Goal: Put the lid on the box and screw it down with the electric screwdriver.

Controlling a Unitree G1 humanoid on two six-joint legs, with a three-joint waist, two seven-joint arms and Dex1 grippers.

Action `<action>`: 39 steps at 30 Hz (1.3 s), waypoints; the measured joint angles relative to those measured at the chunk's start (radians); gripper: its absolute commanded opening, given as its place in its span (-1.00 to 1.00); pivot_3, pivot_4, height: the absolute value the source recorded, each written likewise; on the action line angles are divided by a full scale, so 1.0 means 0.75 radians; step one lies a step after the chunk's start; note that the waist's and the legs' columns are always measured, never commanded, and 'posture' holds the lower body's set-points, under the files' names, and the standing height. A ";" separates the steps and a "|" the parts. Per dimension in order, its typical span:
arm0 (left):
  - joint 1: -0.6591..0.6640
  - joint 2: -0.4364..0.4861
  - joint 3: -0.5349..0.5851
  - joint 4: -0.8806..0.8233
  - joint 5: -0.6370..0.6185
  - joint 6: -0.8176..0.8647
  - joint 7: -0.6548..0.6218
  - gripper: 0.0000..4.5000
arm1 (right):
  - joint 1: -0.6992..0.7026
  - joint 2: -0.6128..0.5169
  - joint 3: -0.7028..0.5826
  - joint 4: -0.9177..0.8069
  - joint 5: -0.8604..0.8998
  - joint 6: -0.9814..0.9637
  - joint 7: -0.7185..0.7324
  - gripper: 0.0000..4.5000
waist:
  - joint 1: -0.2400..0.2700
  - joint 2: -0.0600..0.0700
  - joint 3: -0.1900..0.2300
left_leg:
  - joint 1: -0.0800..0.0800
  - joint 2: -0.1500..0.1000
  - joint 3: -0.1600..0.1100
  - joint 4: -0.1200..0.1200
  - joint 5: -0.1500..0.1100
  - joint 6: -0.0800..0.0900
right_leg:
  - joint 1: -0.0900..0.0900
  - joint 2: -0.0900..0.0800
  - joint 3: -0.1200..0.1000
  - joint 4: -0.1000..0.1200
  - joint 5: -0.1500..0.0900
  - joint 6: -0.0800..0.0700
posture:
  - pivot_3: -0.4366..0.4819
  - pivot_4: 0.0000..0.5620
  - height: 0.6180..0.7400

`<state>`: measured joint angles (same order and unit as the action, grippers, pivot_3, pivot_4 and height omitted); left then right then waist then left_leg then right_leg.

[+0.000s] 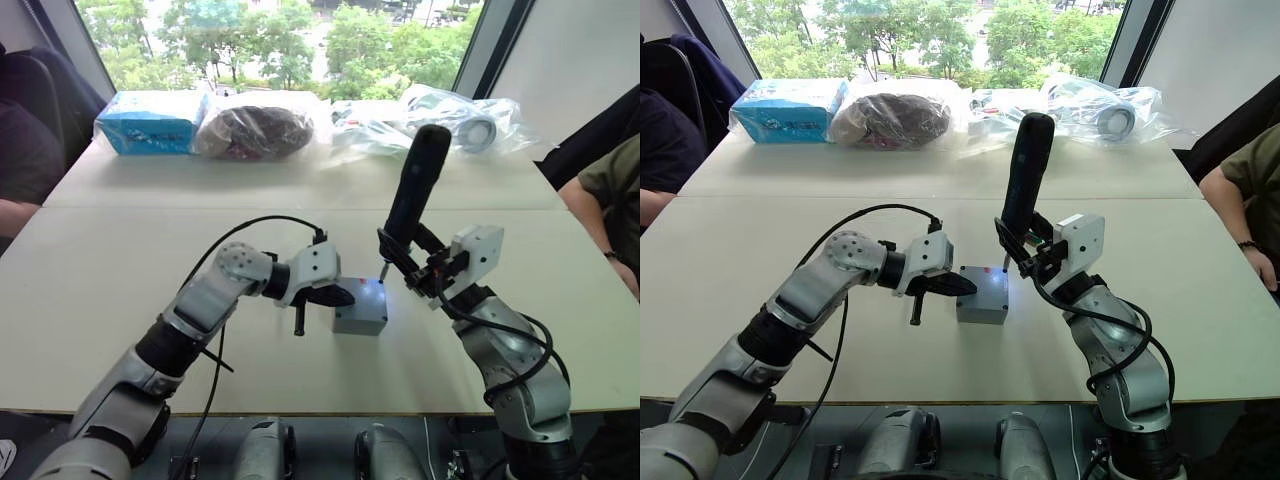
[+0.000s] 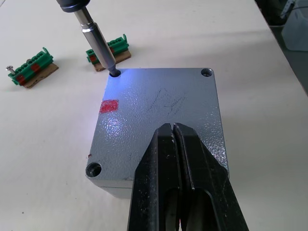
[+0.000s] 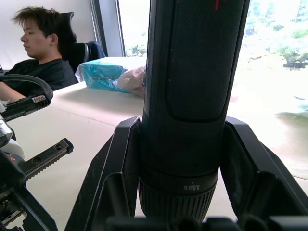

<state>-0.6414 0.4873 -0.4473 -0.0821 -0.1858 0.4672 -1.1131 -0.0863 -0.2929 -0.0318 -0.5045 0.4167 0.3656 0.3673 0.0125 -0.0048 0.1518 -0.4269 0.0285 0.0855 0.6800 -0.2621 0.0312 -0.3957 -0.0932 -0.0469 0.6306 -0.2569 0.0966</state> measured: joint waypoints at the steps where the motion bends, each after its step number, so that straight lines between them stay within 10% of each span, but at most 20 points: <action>1: 0.000 -0.001 0.000 0.000 0.000 -0.001 0.001 -1.00 | -0.001 0.000 0.000 -0.002 0.000 0.001 -0.001 -0.21 | 0.000 0.000 0.000 | 0.000 0.000 0.000 0.000 0.000 0.000 | 0.000 0.000 0.000 0.000 0.000 0.000 | -0.05 -0.47 1.00; 12: 0.013 -0.024 0.013 0.002 0.000 -0.006 0.013 -1.00 | -0.274 -0.106 -0.060 -0.033 0.120 0.388 -0.099 -0.21 | -0.001 0.005 0.003 | -0.004 -0.003 0.001 -0.001 0.000 0.000 | -0.005 -0.007 0.000 0.001 -0.001 -0.004 | -0.05 -0.47 1.00; 20: -0.027 -0.110 0.297 0.094 -0.256 0.231 0.065 -1.00 | -0.939 -0.444 -0.550 0.174 0.580 1.021 -0.284 -0.21 | 0.001 0.012 0.008 | -0.024 -0.002 -0.002 0.000 0.001 0.000 | -0.022 -0.006 -0.007 0.002 0.003 0.000 | -0.05 -0.47 1.00; 25: -0.043 -0.004 0.375 -0.043 -0.327 0.276 0.039 -1.00 | -0.771 -0.740 -0.485 0.486 0.494 1.394 -0.265 -0.21 | -0.004 0.013 0.009 | -0.023 -0.007 0.001 0.000 -0.002 0.005 | -0.020 -0.008 -0.004 -0.001 0.003 0.000 | -0.05 -0.47 1.00; 39: 0.047 0.114 0.217 -0.278 -0.257 0.227 0.007 -1.00 | -0.662 -0.847 -0.262 0.850 0.408 1.654 -0.003 -0.21 | -0.002 0.020 0.014 | -0.023 -0.005 0.007 0.001 -0.002 0.005 | -0.024 -0.004 0.003 0.000 0.003 0.001 | -0.05 -0.47 1.00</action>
<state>-0.6062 0.5727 -0.2849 -0.2910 -0.3787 0.6376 -1.1079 -0.5830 -0.9284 -0.2285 0.1332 0.7229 1.6057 0.3648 0.0106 0.0101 0.1625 -0.4441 0.0246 0.0904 0.6805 -0.2634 0.0352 -0.4138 -0.0961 -0.0444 0.6307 -0.2544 0.0977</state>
